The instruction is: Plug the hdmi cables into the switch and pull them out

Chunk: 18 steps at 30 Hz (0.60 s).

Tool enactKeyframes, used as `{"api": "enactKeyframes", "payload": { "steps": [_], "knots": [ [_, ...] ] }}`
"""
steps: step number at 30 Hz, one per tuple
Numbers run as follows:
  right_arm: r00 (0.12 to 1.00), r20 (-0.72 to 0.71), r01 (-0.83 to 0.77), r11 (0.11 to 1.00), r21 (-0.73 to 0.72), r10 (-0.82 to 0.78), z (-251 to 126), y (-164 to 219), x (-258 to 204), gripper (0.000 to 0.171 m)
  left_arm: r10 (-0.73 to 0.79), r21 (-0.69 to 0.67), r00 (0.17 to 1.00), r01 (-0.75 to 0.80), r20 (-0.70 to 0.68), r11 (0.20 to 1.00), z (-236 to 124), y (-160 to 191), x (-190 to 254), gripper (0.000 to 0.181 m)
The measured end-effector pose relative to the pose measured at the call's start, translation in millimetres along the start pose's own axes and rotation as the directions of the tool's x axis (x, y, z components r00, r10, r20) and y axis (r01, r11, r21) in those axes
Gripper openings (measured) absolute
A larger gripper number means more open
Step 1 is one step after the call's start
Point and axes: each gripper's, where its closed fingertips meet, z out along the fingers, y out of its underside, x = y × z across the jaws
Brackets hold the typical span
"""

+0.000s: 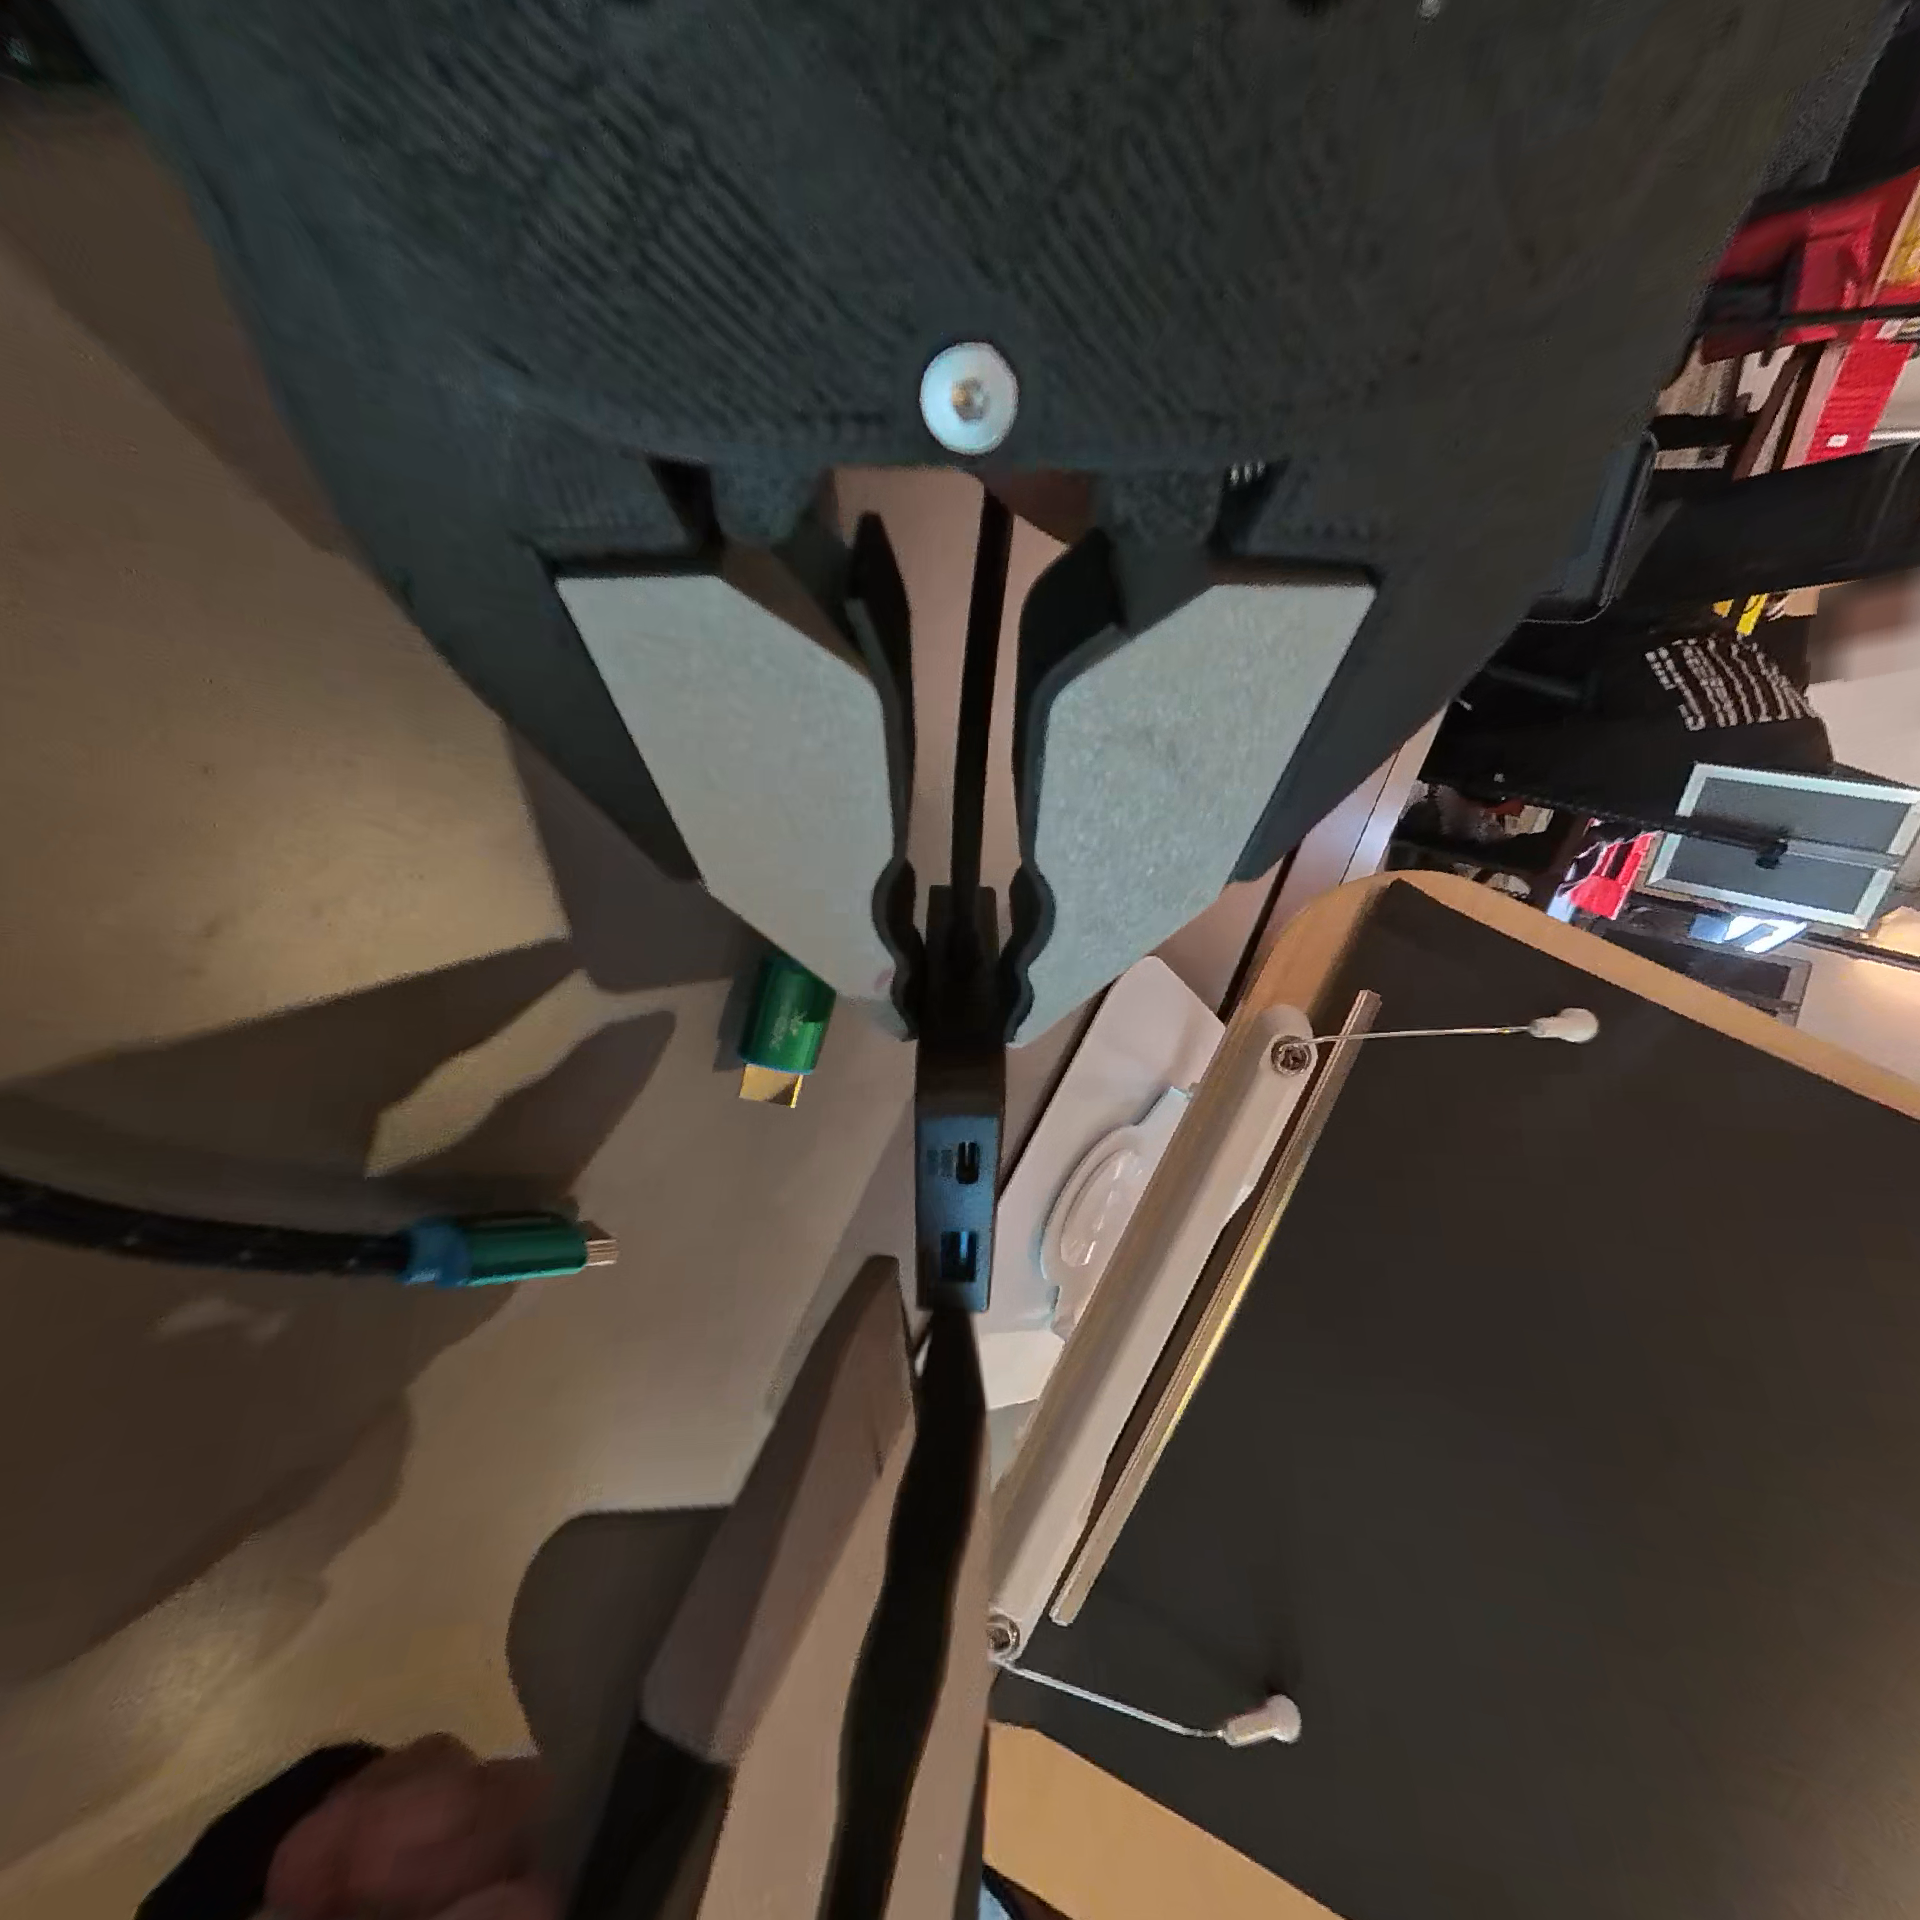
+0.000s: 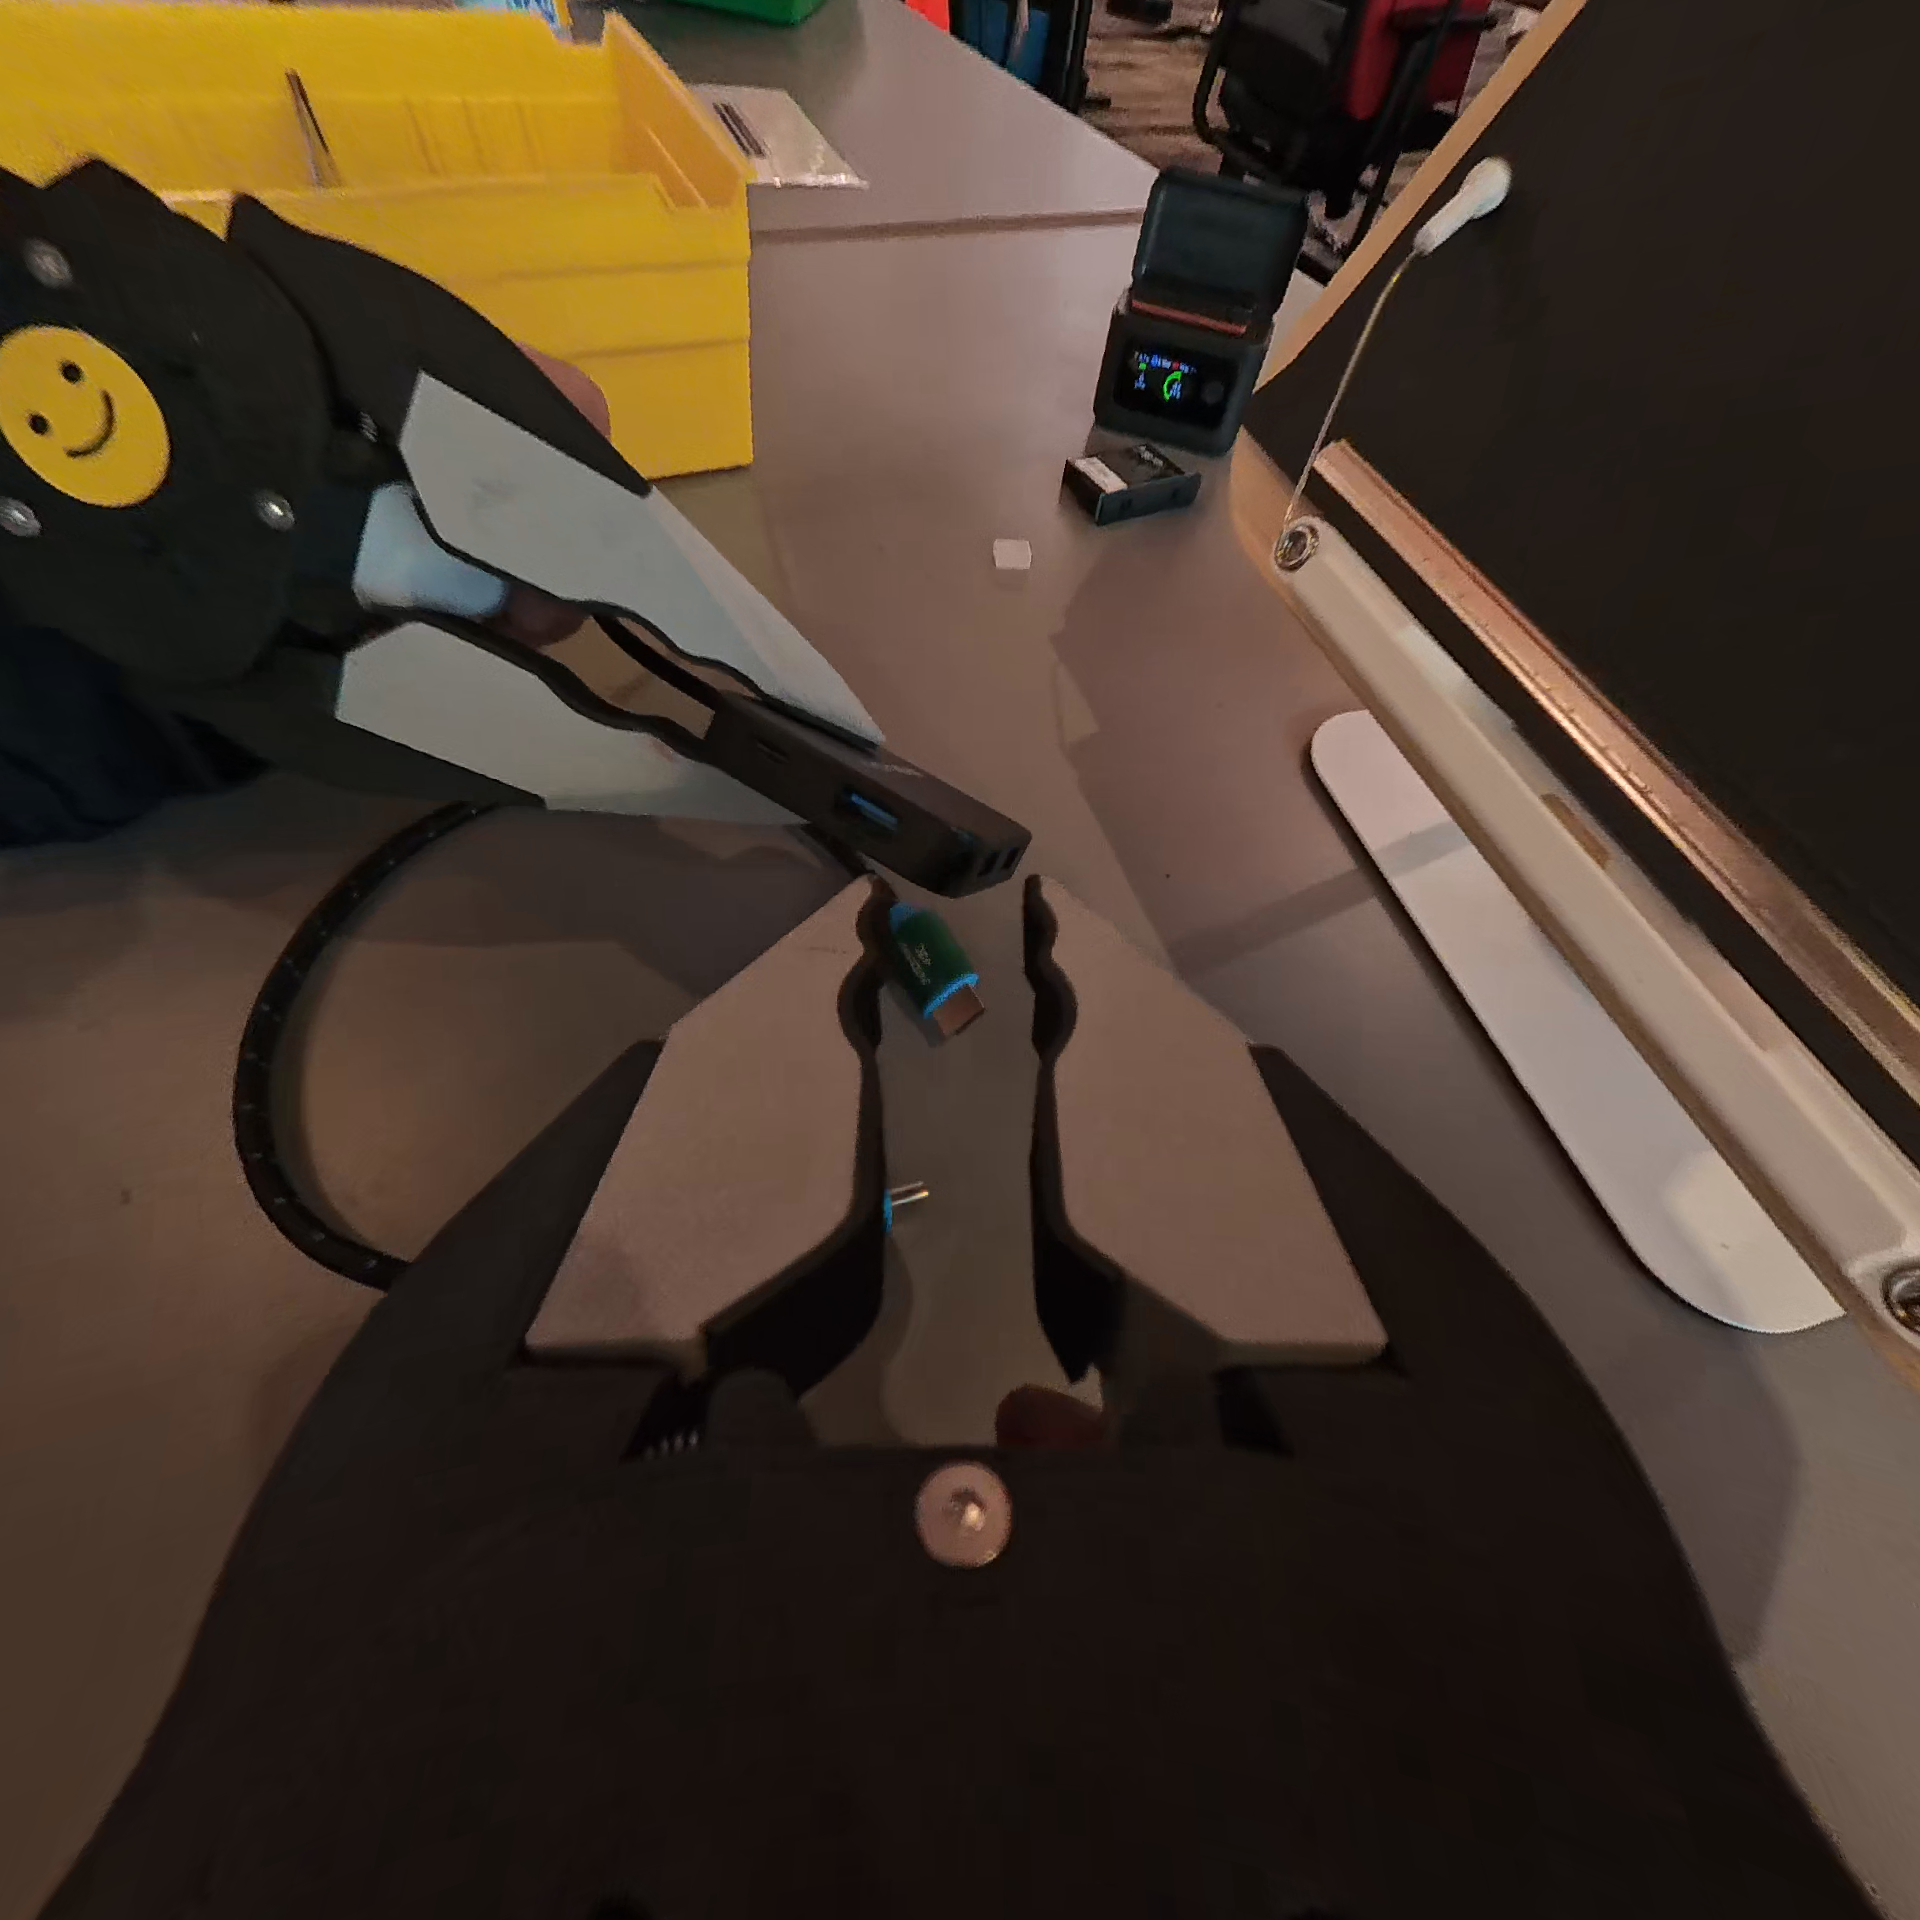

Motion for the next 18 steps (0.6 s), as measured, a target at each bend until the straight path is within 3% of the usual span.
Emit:
{"api": "enactKeyframes", "payload": {
  "steps": [5, 9, 18],
  "knots": [
    [1.000, 0.001, -0.007, 0.999, 0.036, 0.007, -3, -6, 0, 0.025, 0.011, 0.012, 1.000, -0.011, 0.013, 1.000, 0, -2, -1, 0.011],
    [0.999, -0.014, -0.035, 0.999, 0.003, 0.035, 1, 1, 5, 0.025, -0.071, -0.047, 0.997, 0.071, 0.006, 0.996, 6, 13, -5, 0.011],
    [0.988, -0.017, -0.155, 0.975, -0.162, 0.155, 9, 33, 12, 0.033, -0.144, -0.122, 0.976, 0.165, 0.162, 0.979, 5, 42, -37, 0.011]
  ]
}}
